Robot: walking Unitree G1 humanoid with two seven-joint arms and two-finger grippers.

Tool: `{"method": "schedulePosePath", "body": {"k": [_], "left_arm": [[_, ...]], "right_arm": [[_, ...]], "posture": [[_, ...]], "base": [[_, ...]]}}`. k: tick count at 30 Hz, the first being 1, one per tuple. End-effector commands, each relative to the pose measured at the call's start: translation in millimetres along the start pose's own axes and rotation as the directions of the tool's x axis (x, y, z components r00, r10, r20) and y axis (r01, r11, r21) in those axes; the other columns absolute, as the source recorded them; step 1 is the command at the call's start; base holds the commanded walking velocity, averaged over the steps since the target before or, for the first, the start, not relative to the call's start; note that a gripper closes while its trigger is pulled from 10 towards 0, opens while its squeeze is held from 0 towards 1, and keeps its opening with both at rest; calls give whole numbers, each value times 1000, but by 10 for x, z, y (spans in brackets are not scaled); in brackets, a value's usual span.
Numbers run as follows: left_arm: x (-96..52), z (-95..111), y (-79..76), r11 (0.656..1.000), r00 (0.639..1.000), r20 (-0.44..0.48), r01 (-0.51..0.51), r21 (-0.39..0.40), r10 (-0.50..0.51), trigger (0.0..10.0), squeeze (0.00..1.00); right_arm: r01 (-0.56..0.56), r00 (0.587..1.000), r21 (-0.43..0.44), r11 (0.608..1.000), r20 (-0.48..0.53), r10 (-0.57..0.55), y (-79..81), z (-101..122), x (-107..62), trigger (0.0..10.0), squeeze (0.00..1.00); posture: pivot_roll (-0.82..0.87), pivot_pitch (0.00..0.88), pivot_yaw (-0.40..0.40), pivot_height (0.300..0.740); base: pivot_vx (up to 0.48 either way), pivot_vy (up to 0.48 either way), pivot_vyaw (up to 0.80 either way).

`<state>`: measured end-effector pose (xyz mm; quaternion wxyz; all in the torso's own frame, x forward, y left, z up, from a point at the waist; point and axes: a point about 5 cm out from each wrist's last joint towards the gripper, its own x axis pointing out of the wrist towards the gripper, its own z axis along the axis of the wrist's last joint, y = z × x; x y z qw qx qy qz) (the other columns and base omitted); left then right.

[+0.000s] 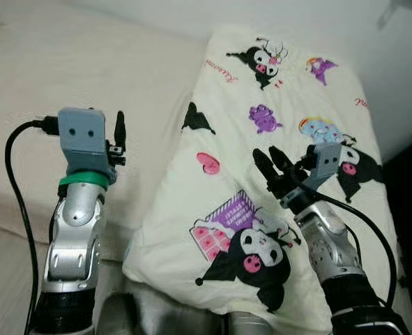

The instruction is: Clean up the room

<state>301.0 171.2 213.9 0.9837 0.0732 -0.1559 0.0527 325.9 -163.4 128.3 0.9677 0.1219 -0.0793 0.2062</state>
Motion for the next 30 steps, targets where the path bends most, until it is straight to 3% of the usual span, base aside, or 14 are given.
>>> {"method": "schedulePosePath", "body": {"k": [1,22,30], "left_arm": [[23,-25,-73,1000,999,-23,23,-12,-23,10000,0],[23,-87,-254,994,993,-68,98,-49,-101,10000,0],[19,-97,-275,993,991,-73,104,-50,-108,10000,0]], "right_arm": [[28,1000,1,1000,-12,-28,-69,-46,-55,10000,0],[58,998,1,998,-19,-58,-100,-87,-79,10000,0],[52,998,-2,999,-27,-52,-90,-92,-73,10000,0]], "posture": [[21,0,-89,662],[14,0,-80,732],[13,0,-79,740]], "base": [[0,0,0],[0,0,0],[0,0,0]]}}
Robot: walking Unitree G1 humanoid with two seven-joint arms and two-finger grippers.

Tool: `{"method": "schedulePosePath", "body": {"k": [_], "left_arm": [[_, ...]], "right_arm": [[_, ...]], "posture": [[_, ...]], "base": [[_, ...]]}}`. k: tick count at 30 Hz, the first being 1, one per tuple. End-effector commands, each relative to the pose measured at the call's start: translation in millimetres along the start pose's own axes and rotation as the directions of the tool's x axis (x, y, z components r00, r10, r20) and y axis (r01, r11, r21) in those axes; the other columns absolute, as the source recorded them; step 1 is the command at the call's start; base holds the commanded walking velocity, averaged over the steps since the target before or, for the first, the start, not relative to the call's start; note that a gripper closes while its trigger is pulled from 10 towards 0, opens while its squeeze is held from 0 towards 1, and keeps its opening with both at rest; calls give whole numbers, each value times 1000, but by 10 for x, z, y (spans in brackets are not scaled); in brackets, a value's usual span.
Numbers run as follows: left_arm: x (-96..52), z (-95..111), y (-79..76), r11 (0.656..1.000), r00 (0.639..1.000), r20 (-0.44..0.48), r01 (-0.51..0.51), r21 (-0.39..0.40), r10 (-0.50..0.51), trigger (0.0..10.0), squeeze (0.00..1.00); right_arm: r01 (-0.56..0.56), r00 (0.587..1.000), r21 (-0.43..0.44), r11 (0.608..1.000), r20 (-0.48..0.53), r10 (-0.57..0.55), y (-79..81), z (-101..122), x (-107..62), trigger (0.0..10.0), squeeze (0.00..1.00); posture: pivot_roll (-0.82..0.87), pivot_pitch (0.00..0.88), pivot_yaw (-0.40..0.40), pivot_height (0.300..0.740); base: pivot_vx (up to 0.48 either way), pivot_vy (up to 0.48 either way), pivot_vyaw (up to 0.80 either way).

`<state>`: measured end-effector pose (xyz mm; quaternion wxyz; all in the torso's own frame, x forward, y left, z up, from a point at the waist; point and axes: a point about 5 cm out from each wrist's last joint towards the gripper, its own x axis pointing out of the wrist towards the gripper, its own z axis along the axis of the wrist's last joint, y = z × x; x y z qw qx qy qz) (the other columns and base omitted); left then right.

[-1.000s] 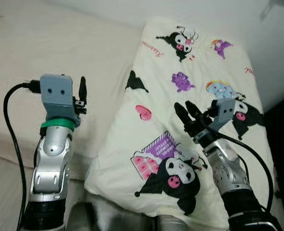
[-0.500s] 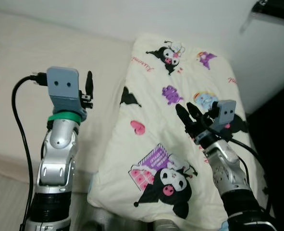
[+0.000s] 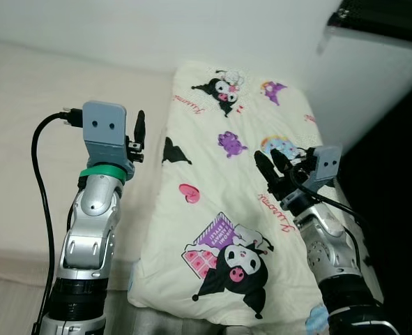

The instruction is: Clean up the room

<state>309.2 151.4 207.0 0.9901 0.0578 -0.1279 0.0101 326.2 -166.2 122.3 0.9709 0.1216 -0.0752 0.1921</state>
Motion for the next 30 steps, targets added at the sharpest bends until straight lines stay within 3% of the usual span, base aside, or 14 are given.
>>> {"method": "schedulePosePath", "body": {"k": [1,20,30], "left_arm": [[-19,-46,-67,1000,999,-25,27,-10,-27,10000,0],[-108,-129,-143,996,995,-47,90,12,-90,10000,0],[-135,-184,-225,989,986,-73,148,-23,-150,10000,0]], "right_arm": [[16,1000,-3,1000,-27,-16,-40,-46,-44,10000,0],[-32,999,13,999,-37,33,90,-82,-15,10000,0],[-38,999,18,999,-33,39,97,-59,24,10000,0]], "posture": [[14,0,-79,740],[21,0,-79,740],[21,0,-79,740]], "base": [[0,0,0],[0,0,0],[0,0,0]]}}
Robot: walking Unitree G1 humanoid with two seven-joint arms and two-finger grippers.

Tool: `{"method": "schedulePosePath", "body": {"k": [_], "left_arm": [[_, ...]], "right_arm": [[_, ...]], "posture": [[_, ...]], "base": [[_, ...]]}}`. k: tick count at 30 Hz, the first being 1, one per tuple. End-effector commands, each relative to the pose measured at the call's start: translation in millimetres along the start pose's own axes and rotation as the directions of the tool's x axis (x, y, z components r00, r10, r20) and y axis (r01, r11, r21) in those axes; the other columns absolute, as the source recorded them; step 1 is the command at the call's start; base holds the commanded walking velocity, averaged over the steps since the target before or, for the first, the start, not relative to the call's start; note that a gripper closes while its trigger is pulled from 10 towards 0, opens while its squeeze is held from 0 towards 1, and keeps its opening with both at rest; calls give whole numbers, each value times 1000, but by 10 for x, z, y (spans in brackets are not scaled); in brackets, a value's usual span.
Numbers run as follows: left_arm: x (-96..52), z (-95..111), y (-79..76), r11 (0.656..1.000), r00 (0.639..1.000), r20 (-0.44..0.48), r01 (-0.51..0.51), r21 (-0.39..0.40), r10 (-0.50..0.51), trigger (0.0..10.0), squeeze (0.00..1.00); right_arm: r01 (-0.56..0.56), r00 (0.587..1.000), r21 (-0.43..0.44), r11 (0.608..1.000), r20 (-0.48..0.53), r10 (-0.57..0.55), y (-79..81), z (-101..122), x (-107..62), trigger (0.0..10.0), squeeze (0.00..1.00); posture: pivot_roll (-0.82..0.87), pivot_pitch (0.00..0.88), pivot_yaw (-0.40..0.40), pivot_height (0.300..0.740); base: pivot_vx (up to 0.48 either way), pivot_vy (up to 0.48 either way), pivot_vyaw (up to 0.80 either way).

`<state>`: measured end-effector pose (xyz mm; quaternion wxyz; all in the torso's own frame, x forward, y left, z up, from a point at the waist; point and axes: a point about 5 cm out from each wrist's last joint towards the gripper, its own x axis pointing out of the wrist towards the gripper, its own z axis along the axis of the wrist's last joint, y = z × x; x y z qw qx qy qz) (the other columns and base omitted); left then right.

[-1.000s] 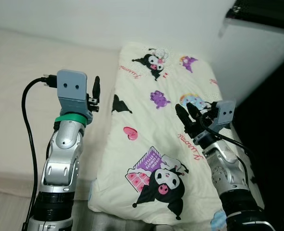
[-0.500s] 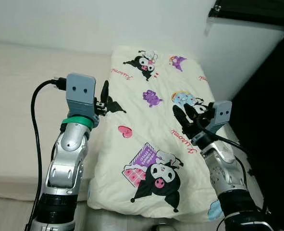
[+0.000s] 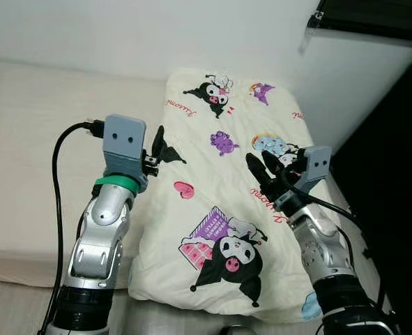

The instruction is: Clean up the room

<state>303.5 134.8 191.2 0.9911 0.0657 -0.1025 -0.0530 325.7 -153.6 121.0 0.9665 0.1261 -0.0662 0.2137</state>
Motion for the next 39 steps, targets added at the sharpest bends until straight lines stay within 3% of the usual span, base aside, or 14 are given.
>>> {"method": "schedulePosePath", "body": {"k": [1,39], "left_arm": [[-32,-71,-50,1000,999,-30,18,-24,-19,10000,0],[-75,-100,-41,1000,999,-36,8,-25,-9,10000,0]], "right_arm": [[1,1000,1,1000,-14,-1,-13,-18,-17,10000,0],[11,999,-6,1000,-44,-11,-17,-81,-63,10000,0]], "posture": [[21,0,-79,740],[18,2,-76,740]], "base": [[0,0,0],[0,0,0]]}}
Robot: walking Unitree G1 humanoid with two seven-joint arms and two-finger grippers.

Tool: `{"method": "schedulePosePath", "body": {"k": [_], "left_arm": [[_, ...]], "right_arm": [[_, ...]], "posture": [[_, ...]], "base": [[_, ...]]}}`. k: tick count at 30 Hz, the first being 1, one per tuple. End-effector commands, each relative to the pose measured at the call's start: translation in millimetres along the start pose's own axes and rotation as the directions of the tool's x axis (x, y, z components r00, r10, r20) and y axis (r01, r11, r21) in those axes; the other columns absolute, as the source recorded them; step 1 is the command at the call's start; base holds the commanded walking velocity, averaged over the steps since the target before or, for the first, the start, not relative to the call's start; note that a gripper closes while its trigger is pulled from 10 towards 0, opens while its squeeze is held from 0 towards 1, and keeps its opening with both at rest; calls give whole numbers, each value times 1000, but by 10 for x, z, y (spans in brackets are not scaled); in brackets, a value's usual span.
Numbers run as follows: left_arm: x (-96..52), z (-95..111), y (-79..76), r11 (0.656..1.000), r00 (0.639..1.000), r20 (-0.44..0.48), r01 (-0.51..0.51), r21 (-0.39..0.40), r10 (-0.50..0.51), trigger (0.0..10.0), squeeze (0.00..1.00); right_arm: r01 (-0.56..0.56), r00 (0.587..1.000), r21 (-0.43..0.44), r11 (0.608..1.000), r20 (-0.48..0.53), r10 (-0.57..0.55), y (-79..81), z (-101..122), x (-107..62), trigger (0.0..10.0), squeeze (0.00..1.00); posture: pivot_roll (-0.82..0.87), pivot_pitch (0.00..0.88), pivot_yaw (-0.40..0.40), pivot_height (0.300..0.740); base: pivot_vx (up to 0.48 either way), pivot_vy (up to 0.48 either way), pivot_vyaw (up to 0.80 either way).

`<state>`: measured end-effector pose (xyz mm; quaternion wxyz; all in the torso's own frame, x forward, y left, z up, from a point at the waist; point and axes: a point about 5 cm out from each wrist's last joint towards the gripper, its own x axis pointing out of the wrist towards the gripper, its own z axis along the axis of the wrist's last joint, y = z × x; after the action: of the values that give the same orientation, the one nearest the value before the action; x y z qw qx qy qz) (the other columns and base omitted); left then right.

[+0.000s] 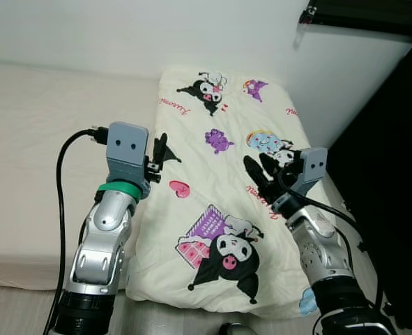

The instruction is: Clean up the room

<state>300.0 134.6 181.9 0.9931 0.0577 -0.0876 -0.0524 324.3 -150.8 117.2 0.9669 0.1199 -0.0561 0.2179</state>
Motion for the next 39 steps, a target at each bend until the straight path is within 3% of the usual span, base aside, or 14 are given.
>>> {"method": "schedulePosePath", "body": {"k": [1,11,33,39], "left_arm": [[-22,-18,-21,1000,1000,-8,9,-5,-9,10000,0],[-22,-23,-17,1000,1000,-14,4,-3,-4,10000,0],[-17,-10,-18,1000,1000,-8,1,-5,-1,10000,0],[-22,3,-14,1000,1000,4,4,12,-4,10000,0]], "right_arm": [[17,1000,2,1000,-22,-17,-39,-41,-54,10000,0],[19,999,5,1000,-28,-19,-39,-55,-61,10000,0],[34,999,6,999,-33,-33,-66,-66,-72,10000,0],[34,999,8,999,-35,-34,-66,-76,-77,10000,0]], "posture": [[19,5,-76,740],[20,8,-76,740],[19,9,-70,740],[21,9,-68,740]], "base": [[0,0,0],[0,0,0],[0,372,0],[0,0,0]]}}
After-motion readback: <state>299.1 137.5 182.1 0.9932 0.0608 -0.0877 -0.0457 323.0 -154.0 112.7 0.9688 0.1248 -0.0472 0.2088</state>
